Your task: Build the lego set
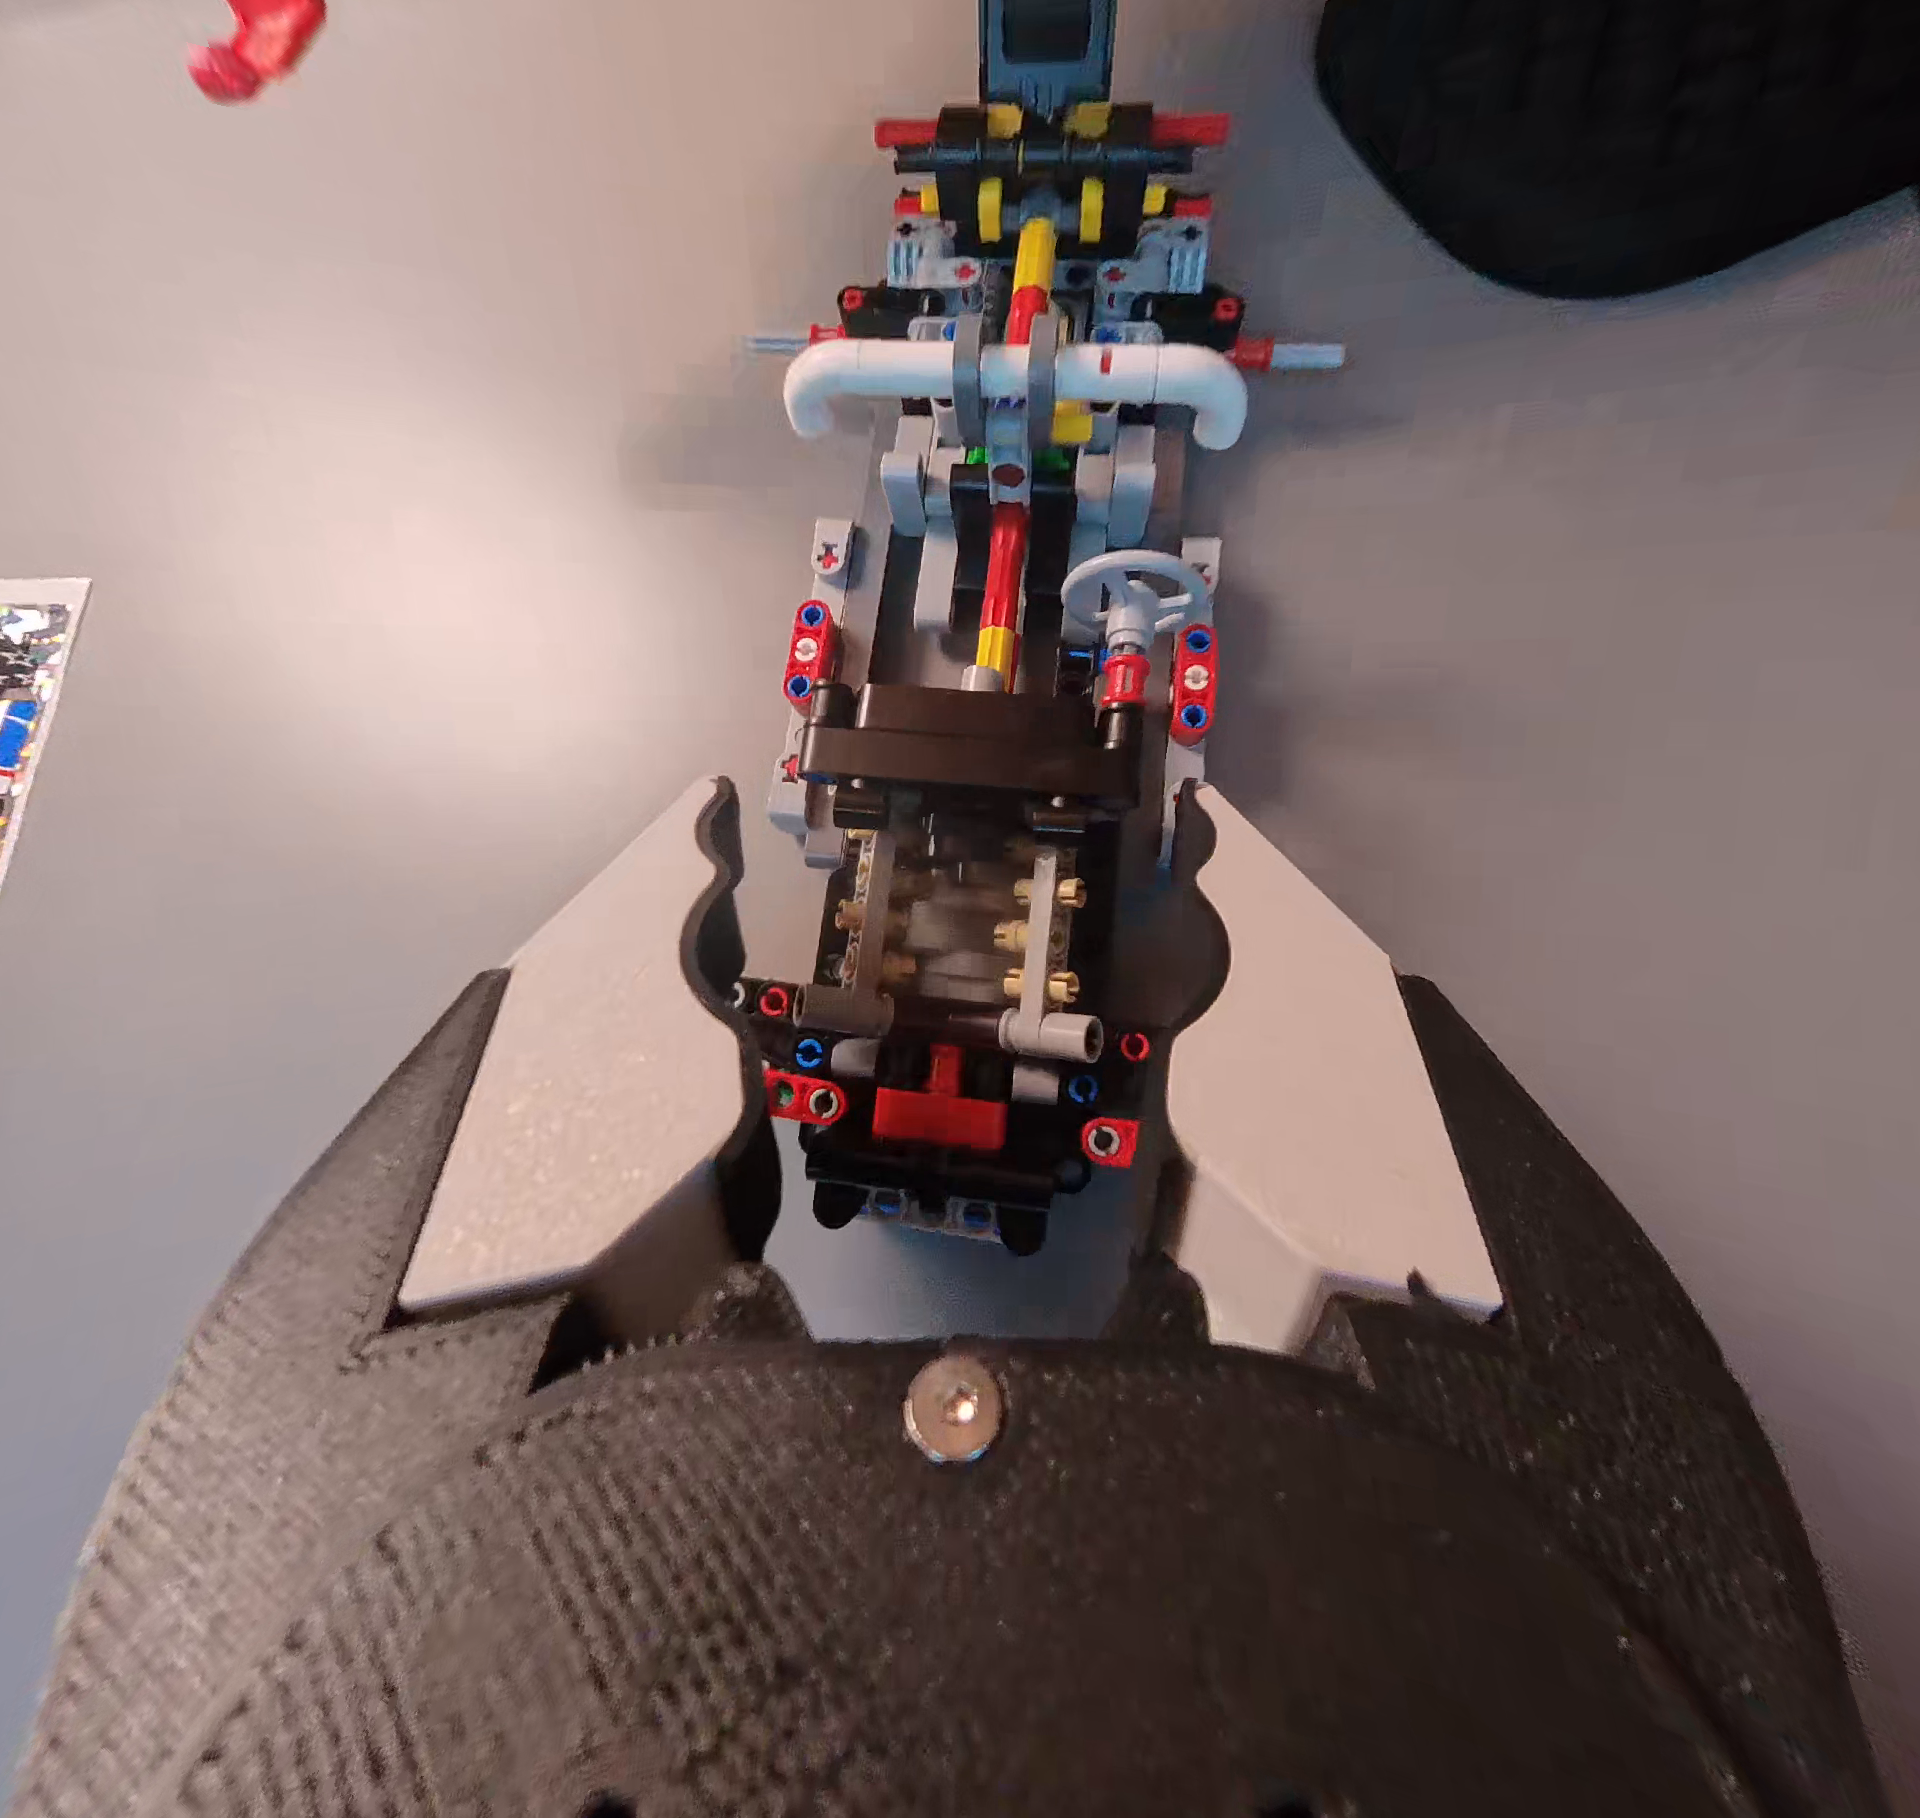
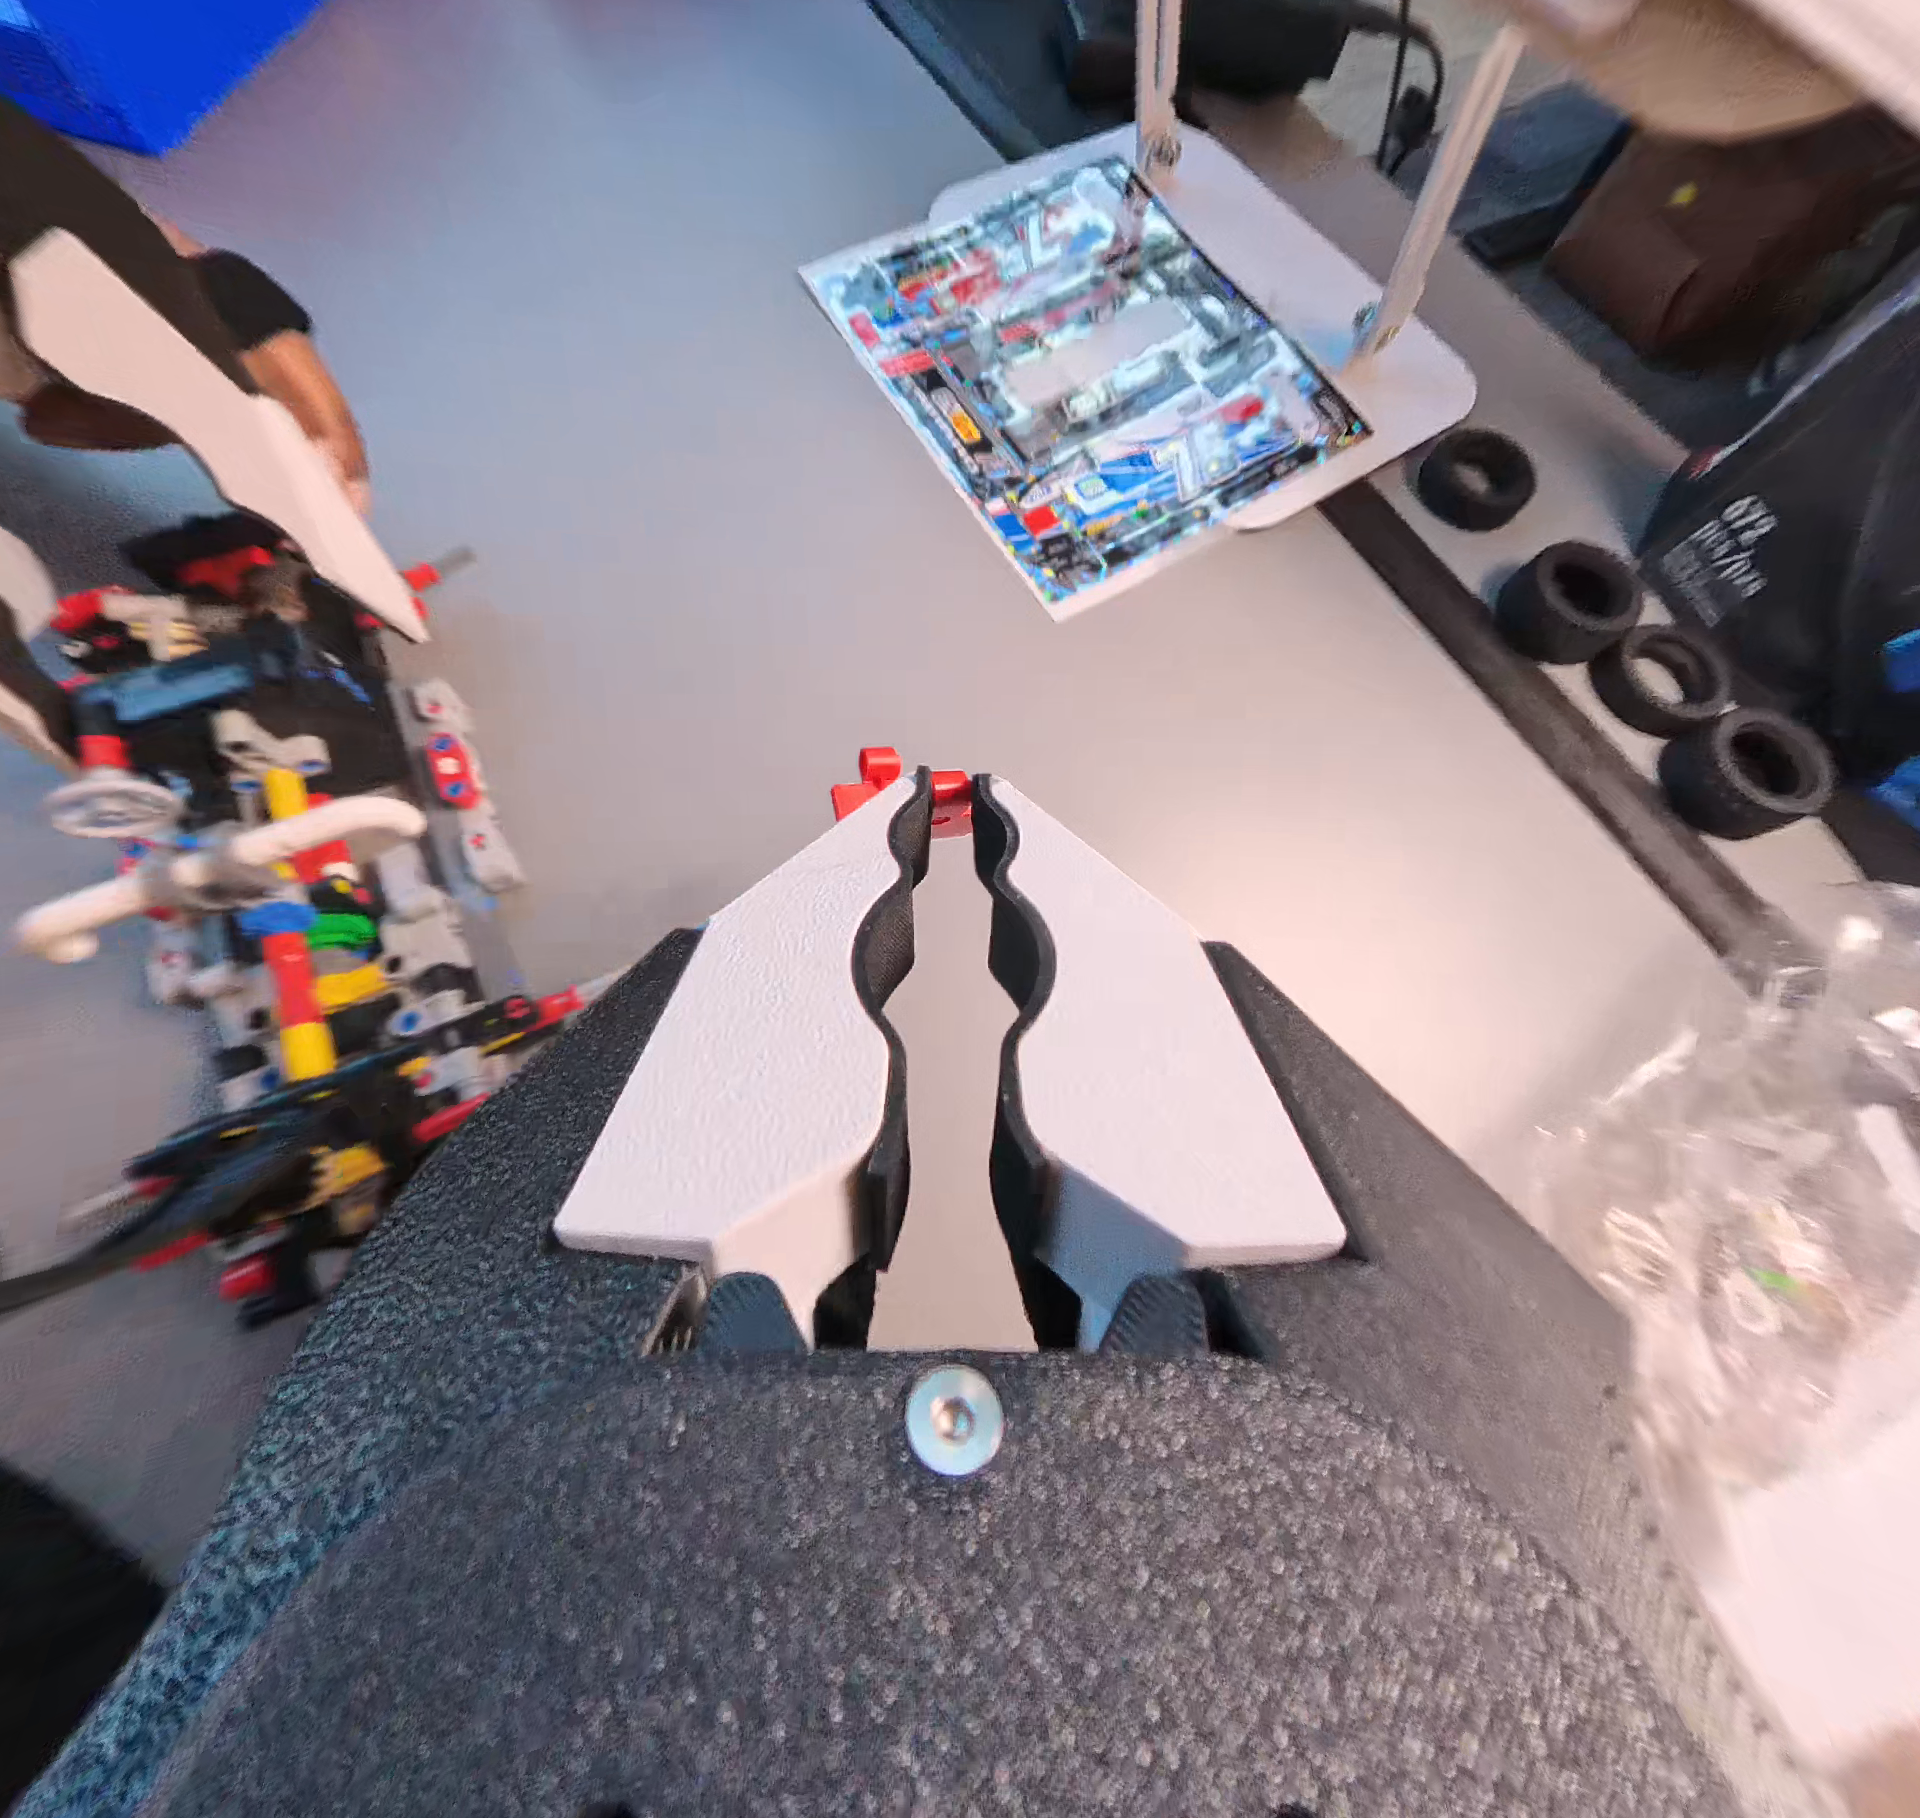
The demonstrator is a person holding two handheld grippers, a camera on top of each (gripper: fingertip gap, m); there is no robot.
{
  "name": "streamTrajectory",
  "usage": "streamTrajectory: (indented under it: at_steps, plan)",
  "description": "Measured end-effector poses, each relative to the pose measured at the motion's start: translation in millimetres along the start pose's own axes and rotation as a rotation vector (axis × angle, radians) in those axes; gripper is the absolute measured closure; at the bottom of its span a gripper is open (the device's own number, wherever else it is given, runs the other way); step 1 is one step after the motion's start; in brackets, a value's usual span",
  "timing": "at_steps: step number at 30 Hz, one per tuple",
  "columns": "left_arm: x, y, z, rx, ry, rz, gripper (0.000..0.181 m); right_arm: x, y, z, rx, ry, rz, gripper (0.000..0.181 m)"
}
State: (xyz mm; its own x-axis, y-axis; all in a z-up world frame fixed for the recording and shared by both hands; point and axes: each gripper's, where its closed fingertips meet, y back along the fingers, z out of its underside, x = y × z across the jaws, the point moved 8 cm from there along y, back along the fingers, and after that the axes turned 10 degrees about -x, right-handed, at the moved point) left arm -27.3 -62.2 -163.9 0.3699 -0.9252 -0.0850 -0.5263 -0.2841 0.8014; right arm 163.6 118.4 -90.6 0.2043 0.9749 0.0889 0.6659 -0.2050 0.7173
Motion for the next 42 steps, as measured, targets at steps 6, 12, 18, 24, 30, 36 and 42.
streamTrajectory:
  at_steps: [6, 12, 18, 24, 30, 36, 42]
  plan:
    - [-3.3, 4.2, 4.3, 0.064, 0.048, -0.033, 0.119, -0.7, -67.7, 43.5, 0.003, -0.036, -0.105, 0.175]
    - [-8.7, 5.1, 5.7, 0.062, 0.067, -0.071, 0.122, -10.0, -69.2, 55.2, -0.046, 0.084, -0.044, 0.172]
    - [-9.4, 6.1, 5.4, 0.079, 0.069, -0.069, 0.122, 8.1, -9.1, 30.3, -0.047, 0.117, 0.117, 0.154]
    - [-10.5, 16.8, 5.5, 0.104, 0.058, -0.03, 0.123, -99.3, 96.5, -61.8, 0.067, 0.263, 0.184, 0.161]
    - [2.7, 34.4, -3.4, 0.161, -0.073, -0.069, 0.153, -212.9, 7.5, -29.8, -0.167, 0.253, 0.018, 0.162]
    - [12.5, 26.0, -13.5, 0.129, -0.176, -0.052, 0.164, -207.1, -36.3, -14.3, -0.223, 0.225, 0.187, 0.157]
    - [10.1, 13.1, -13.8, 0.086, -0.18, -0.045, 0.176, -208.2, -46.1, -9.9, -0.24, 0.027, 0.249, 0.171]
